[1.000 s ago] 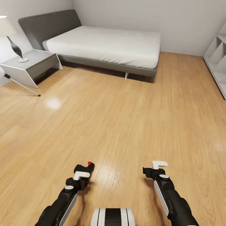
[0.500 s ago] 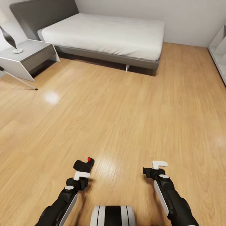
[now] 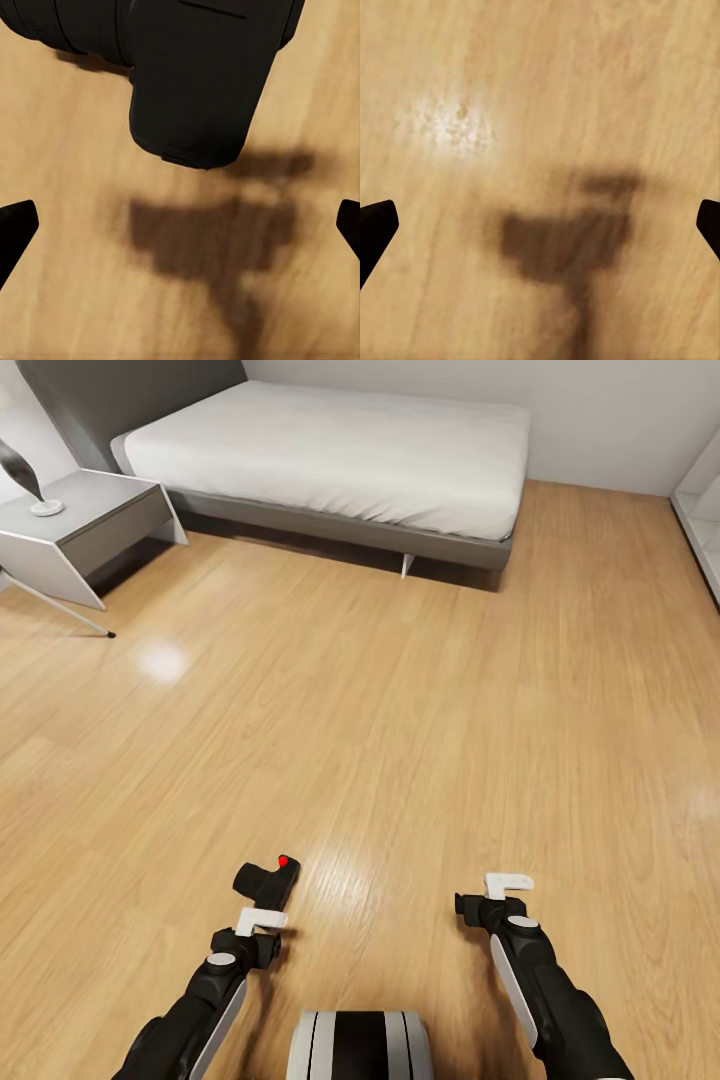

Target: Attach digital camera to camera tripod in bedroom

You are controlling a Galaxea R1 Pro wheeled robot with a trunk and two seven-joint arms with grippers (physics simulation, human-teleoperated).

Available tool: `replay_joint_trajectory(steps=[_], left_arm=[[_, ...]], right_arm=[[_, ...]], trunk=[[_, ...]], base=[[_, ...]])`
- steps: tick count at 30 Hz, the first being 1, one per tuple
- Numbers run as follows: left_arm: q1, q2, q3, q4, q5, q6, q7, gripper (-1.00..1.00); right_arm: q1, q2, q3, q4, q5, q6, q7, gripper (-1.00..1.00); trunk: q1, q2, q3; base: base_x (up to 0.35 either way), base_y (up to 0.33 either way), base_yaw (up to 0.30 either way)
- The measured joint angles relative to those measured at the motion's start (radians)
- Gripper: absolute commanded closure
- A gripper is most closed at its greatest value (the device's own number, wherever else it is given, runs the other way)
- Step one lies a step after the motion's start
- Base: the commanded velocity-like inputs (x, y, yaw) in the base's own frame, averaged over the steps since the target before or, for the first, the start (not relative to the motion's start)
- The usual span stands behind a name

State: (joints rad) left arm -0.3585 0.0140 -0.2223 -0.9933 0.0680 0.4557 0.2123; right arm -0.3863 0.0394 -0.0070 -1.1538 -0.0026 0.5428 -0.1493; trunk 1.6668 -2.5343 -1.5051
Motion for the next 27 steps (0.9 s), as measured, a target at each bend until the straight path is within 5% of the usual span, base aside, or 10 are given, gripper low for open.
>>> replay_joint_trajectory(steps=[11, 27], left_arm=[[0.002, 0.008, -0.013, 0.056, -0.051, -0.057, -0.006, -1.0], [0.003, 0.013, -0.056, 0.093, -0.005, -0.095, -0.051, -1.0]], right_arm=[[0.0, 0.0, -0.001, 0.029, 0.002, -0.016, -0.001, -1.0], [0.0, 0.0, 0.0, 0.013, 0.003, -0.018, 0.0, -1.0]], trunk=[[0.0, 0.0, 0.0], [0.0, 0.0, 0.0]], base=[[0.0, 0.0, 0.0], [0.0, 0.0, 0.0]])
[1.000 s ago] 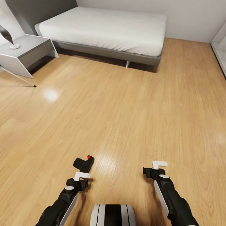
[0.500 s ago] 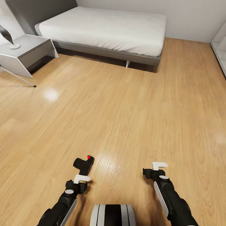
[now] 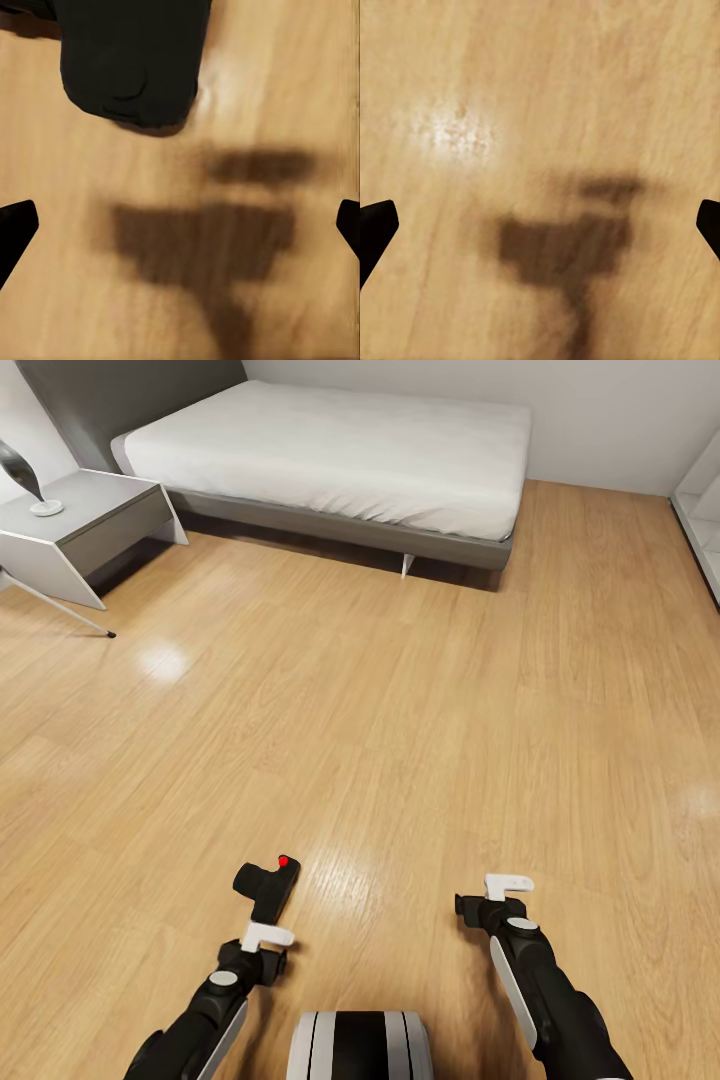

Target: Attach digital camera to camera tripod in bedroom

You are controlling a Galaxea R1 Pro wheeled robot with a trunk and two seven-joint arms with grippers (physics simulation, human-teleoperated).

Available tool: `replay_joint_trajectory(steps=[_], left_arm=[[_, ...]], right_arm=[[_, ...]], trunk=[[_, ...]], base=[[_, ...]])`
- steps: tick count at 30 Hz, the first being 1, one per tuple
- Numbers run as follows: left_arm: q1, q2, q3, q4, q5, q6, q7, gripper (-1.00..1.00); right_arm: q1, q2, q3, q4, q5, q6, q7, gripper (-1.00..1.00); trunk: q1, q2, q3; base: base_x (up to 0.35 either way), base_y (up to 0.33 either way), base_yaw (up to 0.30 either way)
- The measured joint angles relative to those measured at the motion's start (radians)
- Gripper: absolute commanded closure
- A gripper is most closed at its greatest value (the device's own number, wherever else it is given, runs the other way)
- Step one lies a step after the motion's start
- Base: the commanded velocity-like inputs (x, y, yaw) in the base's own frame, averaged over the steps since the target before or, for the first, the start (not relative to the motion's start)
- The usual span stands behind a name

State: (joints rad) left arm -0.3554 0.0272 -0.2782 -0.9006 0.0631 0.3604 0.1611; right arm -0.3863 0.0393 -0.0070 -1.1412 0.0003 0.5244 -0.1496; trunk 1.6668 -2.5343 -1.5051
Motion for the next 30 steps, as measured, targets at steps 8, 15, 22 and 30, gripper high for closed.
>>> replay_joint_trajectory(steps=[8, 15, 22, 30], left_arm=[[0.0, 0.015, -0.004, 0.023, -0.001, -0.01, -0.045, -1.0], [0.0, 0.017, -0.004, 0.027, -0.001, -0.012, -0.083, -1.0], [0.0, 0.018, -0.005, 0.028, -0.001, -0.012, -0.119, -1.0], [0.0, 0.017, -0.002, 0.028, 0.0, -0.011, -0.116, -1.0]], right_arm=[[0.0, 0.0, 0.0, 0.0, 0.0, 0.0, -0.001, -1.0], [0.0, 0.0, 0.0, 0.0, 0.0, 0.0, -0.001, -1.0], [0.0, 0.0, 0.0, 0.0, -0.001, 0.0, -0.001, -1.0], [0.0, 0.0, 0.0, 0.001, -0.003, 0.0, -0.001, -1.0]], trunk=[[0.0, 0.0, 0.0], [0.0, 0.0, 0.0], [0.0, 0.0, 0.0], [0.0, 0.0, 0.0]], base=[[0.0, 0.0, 0.0], [0.0, 0.0, 0.0], [0.0, 0.0, 0.0], [0.0, 0.0, 0.0]])
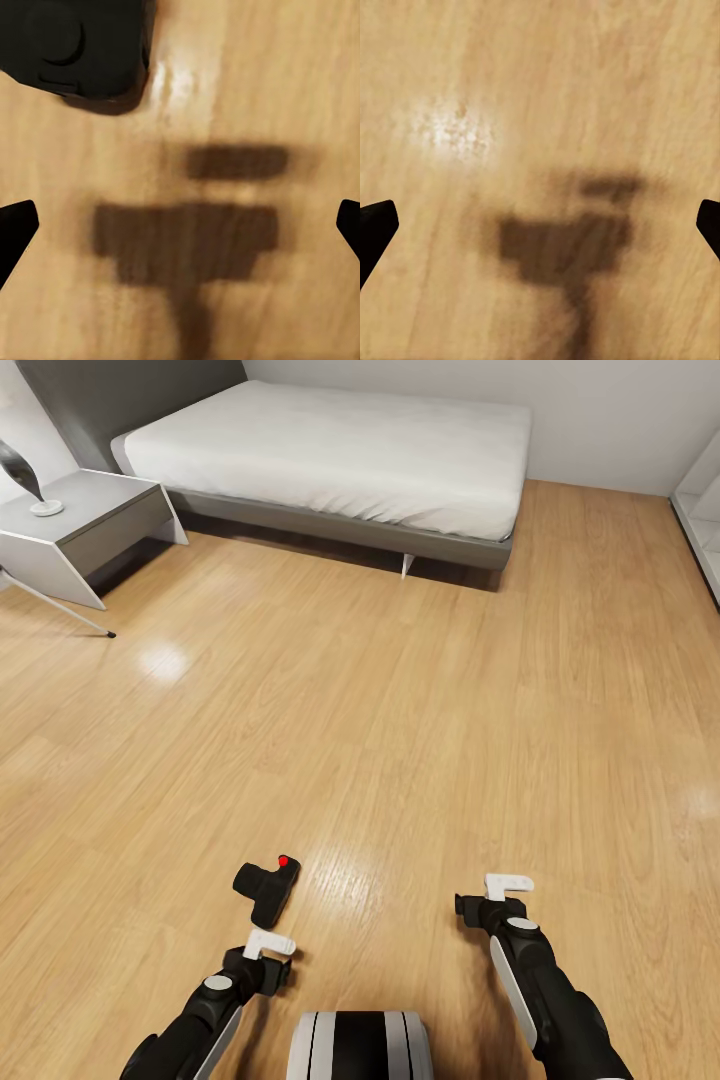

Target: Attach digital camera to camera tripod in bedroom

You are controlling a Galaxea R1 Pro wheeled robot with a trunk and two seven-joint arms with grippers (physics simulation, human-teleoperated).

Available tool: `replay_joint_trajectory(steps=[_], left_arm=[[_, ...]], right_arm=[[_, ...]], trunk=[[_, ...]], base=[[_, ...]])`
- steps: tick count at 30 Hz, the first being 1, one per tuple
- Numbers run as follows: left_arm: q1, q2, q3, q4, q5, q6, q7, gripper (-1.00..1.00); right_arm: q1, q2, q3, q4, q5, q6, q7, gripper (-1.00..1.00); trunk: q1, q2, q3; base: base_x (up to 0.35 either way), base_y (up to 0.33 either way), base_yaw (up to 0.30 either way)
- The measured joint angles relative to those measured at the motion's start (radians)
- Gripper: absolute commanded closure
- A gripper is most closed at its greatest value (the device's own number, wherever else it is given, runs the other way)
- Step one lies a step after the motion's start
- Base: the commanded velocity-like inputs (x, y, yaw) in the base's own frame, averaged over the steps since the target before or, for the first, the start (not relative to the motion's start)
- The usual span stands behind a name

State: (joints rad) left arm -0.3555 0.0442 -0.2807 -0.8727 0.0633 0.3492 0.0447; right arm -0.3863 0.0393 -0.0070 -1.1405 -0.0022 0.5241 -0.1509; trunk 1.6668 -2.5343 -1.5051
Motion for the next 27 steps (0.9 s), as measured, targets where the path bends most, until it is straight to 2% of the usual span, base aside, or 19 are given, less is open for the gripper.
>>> replay_joint_trajectory(steps=[6, 12, 21, 27], left_arm=[[0.0, -0.002, 0.002, 0.0, 0.0, 0.0, 0.051, -1.0], [0.0, -0.004, -0.004, 0.0, -0.001, 0.0, 0.154, -1.0], [0.0, -0.004, -0.006, 0.001, -0.002, 0.0, 0.165, -1.0], [0.0, -0.003, -0.006, 0.001, -0.002, 0.0, 0.164, -1.0]], right_arm=[[0.0, 0.0, 0.0, 0.0, 0.0, 0.0, 0.0, -1.0], [0.0, 0.0, 0.001, 0.001, 0.001, 0.0, 0.0, -1.0], [0.0, 0.0, 0.001, 0.001, 0.001, 0.0, 0.0, -1.0], [0.0, 0.0, 0.001, 0.001, 0.001, 0.0, 0.0, -1.0]], trunk=[[0.0, 0.0, 0.0], [0.0, 0.0, 0.0], [0.0, 0.0, 0.0], [0.0, 0.0, 0.0]], base=[[0.0, 0.0, 0.0], [0.0, 0.0, 0.0], [0.022, 0.0, 0.0], [0.219, 0.0, 0.0]])
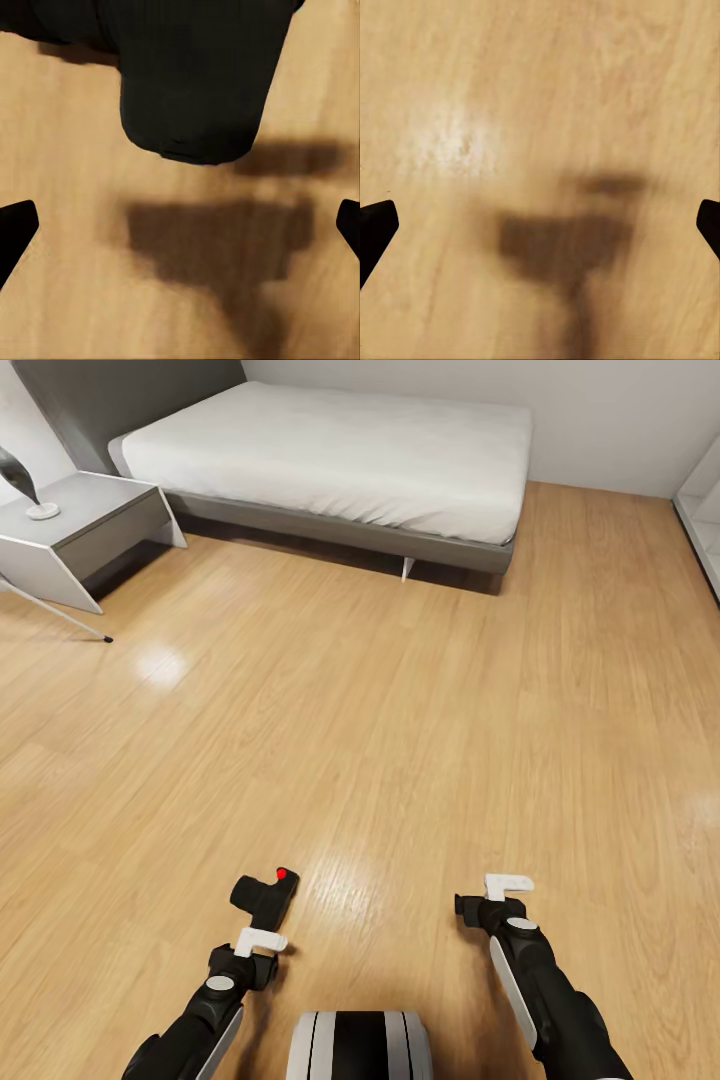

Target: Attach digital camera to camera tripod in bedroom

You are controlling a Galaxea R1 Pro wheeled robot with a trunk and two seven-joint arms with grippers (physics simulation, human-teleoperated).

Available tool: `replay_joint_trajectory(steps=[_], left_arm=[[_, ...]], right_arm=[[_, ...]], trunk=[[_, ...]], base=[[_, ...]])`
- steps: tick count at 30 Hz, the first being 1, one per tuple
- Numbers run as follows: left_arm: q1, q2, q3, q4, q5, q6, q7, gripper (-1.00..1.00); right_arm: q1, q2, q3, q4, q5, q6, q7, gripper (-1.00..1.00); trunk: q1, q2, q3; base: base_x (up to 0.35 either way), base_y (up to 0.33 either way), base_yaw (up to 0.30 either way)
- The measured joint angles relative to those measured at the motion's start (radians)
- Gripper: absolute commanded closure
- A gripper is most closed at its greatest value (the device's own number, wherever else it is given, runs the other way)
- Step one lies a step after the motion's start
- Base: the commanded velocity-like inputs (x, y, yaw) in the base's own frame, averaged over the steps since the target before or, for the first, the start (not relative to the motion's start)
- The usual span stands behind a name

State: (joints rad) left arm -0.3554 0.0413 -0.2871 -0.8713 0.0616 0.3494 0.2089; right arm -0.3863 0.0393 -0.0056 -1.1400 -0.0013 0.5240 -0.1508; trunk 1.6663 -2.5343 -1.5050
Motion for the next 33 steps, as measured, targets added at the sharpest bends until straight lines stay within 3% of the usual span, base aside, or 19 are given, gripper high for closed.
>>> replay_joint_trajectory(steps=[9, 33], left_arm=[[0.0, 0.0, 0.0, 0.001, 0.0, 0.0, 0.001, -1.0], [0.0, -0.003, -0.001, 0.035, 0.0, 0.0, 0.0, -1.0]], right_arm=[[0.0, 0.0, 0.0, 0.0, 0.0, 0.0, 0.0, -1.0], [0.0, 0.0, 0.0, 0.0, 0.0, 0.0, 0.0, -1.0]], trunk=[[0.0, 0.0, 0.0], [0.0, 0.0, 0.0]], base=[[0.121, 0.0, 0.0], [0.007, 0.0, 0.0]])
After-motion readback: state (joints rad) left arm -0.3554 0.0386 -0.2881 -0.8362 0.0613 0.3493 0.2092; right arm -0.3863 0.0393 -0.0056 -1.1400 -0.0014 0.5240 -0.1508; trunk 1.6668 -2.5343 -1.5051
